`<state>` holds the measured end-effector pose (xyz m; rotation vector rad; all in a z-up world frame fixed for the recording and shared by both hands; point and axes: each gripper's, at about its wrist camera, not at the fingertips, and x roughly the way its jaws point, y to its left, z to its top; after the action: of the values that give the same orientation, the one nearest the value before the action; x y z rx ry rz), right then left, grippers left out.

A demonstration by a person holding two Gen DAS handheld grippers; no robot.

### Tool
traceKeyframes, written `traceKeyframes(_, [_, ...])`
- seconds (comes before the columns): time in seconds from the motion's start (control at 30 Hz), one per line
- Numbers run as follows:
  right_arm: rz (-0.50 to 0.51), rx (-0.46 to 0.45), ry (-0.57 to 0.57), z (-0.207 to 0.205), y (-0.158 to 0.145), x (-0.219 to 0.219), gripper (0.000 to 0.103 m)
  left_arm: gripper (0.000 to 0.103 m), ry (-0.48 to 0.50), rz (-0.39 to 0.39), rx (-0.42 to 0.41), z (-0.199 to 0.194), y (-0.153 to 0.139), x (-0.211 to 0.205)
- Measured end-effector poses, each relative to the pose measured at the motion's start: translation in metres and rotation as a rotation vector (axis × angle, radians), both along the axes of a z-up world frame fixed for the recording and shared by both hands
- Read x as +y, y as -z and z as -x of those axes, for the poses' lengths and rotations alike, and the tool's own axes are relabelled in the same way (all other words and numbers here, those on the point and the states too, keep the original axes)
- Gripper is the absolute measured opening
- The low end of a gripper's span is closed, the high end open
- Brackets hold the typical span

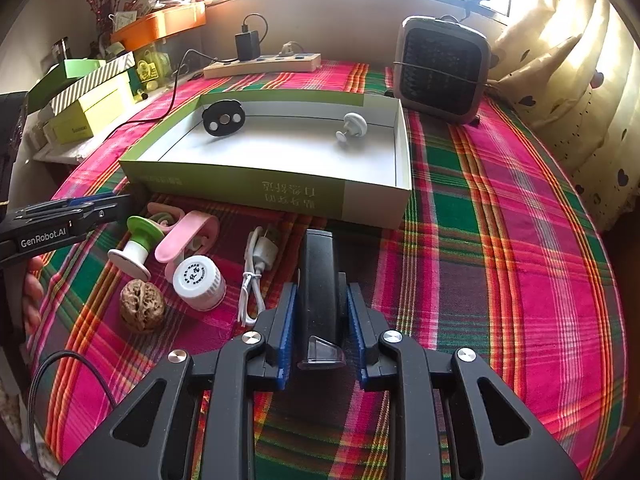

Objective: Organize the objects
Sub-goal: 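Lower the right tool onto the black flashlight and close on it, then grasp the walnut with the left tool while the right tool holds the flashlight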

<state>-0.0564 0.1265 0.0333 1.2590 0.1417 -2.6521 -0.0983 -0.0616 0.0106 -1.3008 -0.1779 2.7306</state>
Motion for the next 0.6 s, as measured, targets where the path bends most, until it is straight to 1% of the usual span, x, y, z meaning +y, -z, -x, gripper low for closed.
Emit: traceKeyframes(0.6, [0.003,-0.003,-0.005,0.0037,-0.0006,0.0021,0.025,0.042,-0.008,0.042,0.011,0.0086,0.0011,0.0061])
